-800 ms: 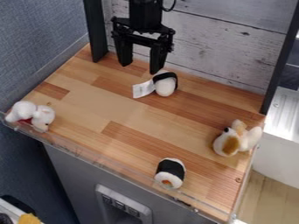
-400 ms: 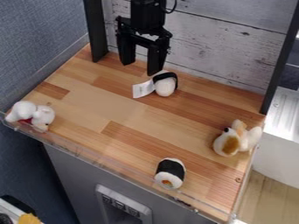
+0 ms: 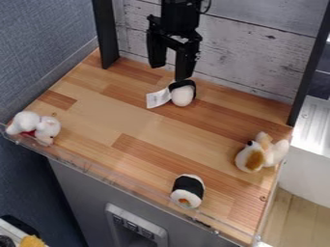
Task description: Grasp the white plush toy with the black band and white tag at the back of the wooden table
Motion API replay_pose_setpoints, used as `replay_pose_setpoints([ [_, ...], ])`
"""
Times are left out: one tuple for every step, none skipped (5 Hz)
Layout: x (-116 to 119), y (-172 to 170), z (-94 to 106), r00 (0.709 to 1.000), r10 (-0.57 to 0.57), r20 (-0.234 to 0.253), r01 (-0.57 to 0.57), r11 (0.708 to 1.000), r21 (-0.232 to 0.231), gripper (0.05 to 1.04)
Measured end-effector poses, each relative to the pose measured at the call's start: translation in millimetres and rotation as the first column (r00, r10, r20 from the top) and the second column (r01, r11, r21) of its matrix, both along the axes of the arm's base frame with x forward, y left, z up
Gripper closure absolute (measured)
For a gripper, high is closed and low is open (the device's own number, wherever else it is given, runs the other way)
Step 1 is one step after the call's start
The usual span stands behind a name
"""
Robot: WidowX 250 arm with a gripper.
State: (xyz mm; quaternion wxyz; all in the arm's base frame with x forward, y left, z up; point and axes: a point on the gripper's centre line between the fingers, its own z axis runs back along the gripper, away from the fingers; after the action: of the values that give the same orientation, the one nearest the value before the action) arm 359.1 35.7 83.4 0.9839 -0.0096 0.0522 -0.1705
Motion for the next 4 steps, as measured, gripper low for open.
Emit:
replay_pose_setpoints([
  [14.4,-0.4,0.0,0.998,0.060,-0.001,-0.060,0.998,-0.001,0.088],
  [25.6,-0.8,-7.6,0.988,0.156,-0.003,-0.156,0.988,0.000,0.090],
  [29.8,-1.1,-23.2,0.973,0.229,-0.009,-0.229,0.973,0.005,0.086],
  [34.4,-0.2,-33.9,0.965,0.261,0.012,-0.261,0.965,0.008,0.085],
])
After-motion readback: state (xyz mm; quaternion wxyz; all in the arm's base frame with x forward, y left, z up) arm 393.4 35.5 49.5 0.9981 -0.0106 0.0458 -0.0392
